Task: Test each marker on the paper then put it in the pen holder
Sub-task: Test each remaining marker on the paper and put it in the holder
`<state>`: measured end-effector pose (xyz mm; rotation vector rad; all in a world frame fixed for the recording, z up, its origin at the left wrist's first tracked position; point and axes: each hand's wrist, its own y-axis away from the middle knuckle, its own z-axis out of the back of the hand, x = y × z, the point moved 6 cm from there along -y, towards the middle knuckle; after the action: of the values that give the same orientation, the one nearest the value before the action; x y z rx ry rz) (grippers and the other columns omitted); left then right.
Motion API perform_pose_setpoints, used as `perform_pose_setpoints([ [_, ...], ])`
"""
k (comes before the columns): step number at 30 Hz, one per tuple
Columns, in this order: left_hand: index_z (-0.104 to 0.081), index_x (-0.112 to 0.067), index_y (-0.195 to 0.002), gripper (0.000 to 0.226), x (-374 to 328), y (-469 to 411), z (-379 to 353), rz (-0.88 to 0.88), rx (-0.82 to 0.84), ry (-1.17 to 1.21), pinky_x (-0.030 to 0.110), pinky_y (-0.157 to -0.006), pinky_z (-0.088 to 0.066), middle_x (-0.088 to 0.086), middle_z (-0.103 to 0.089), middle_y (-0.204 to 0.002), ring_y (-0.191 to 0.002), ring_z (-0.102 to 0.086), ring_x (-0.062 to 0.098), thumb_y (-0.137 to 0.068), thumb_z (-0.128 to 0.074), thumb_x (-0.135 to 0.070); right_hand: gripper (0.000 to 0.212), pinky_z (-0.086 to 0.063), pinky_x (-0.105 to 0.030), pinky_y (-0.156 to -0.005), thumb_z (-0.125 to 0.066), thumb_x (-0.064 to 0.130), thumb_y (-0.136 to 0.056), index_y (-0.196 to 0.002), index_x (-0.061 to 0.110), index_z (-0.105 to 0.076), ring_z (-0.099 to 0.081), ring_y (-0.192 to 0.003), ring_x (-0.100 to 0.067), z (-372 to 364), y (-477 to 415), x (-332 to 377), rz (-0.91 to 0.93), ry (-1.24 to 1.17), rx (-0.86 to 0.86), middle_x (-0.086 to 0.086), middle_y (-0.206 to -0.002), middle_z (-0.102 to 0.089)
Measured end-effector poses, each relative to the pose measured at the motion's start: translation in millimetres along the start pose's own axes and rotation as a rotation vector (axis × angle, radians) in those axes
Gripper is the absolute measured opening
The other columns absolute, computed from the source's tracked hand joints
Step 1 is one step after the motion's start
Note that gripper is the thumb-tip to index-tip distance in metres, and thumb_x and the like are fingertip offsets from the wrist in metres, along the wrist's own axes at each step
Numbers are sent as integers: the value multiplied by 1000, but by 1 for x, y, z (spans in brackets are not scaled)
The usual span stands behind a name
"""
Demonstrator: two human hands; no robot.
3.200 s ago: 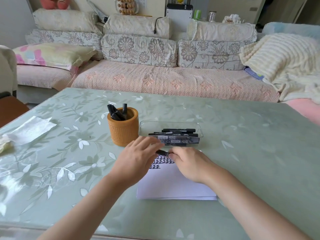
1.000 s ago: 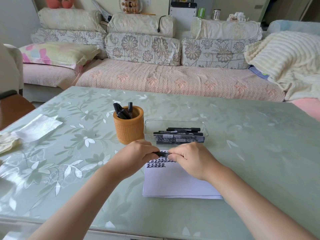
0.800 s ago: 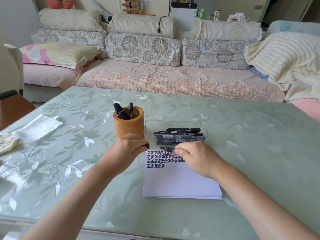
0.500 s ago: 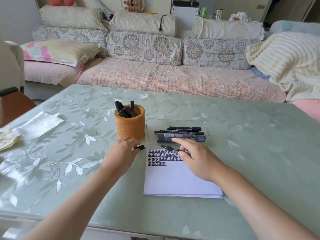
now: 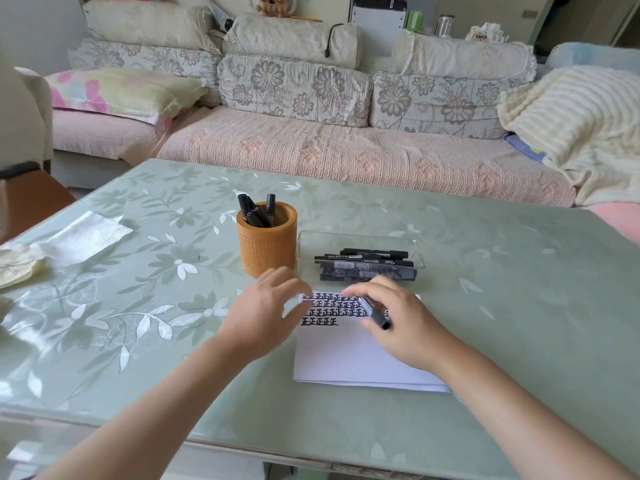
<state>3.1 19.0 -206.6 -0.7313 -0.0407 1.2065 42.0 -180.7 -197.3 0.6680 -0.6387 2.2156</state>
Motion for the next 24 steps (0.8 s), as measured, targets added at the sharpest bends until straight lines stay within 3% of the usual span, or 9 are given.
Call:
perform_pose_setpoints([
  [3, -66, -26, -91, 10, -14, 11, -9, -80, 95, 81, 20, -70, -41, -12, -54, -92, -87, -51, 10, -87, -63, -35, 14, -45, -27, -64, -69, 17, -89, -91, 30, -66, -52, -64, -18, -5, 4, -2, -84, -203, -104, 10, -86, -63],
  [5, -65, -27, -90, 12, -17, 17, -13, -105, 137, 97, 26, -72, -45, -11, -54, -93, -88, -50, 11, -85, -66, -37, 16, -47, -29, -58, -62, 14, -94, -93, 30, -67, -55, -59, -21, -11, 7, -11, -217, -390, -146, 10, -77, -65],
  [8, -66, -27, -92, 16, -17, 25, -13, -116, 164, 133, 29, -75, -46, -11, -56, -96, -90, -51, 11, -83, -67, -41, 21, -44, -23, -50, -59, 5, -93, -100, 24, -66, -65, -62, -20, -19, 9, -18, -344, -550, -180, -5, -84, -70],
  [10, -68, -28, -95, 20, -19, 29, -15, -122, 192, 156, 28, -77, -47, -12, -57, -99, -92, -51, 9, -83, -66, -43, 15, -43, -17, -47, -62, -2, -89, -98, 9, -64, -62, -57, -16, -18, 8, -18, -368, -554, -226, -12, -78, -67],
  [12, -70, -29, -97, 23, -19, 34, -17, -131, 223, 163, 29, -77, -48, -13, -58, -101, -93, -52, 8, -84, -64, -46, 8, -45, -21, -47, -66, -1, -86, -89, 4, -61, -56, -50, -15, -20, 5, -20, -389, -537, -261, -8, -66, -63],
  [14, -70, -29, -98, 25, -19, 35, -19, -134, 236, 153, 32, -77, -49, -13, -59, -102, -95, -53, 8, -85, -62, -48, 12, -46, -25, -47, -70, 7, -84, -79, 5, -59, -53, -44, -17, -21, 5, -23, -415, -481, -265, -3, -55, -60],
  [18, -70, -30, -99, 27, -17, 36, -19, -117, 234, 144, 34, -77, -50, -14, -59, -103, -97, -52, 7, -84, -60, -50, 22, -38, -29, -45, -72, 15, -78, -66, 18, -53, -47, -45, -19, -27, 3, -27, -385, -404, -208, 1, -56, -58],
  [24, -70, -31, -99, 28, -17, 35, -20, -106, 246, 148, 35, -77, -50, -12, -59, -102, -96, -52, 10, -83, -60, -51, 29, -31, -26, -49, -72, 11, -81, -65, 19, -49, -39, -50, -16, -34, 1, -33, -343, -399, -163, -3, -58, -52],
])
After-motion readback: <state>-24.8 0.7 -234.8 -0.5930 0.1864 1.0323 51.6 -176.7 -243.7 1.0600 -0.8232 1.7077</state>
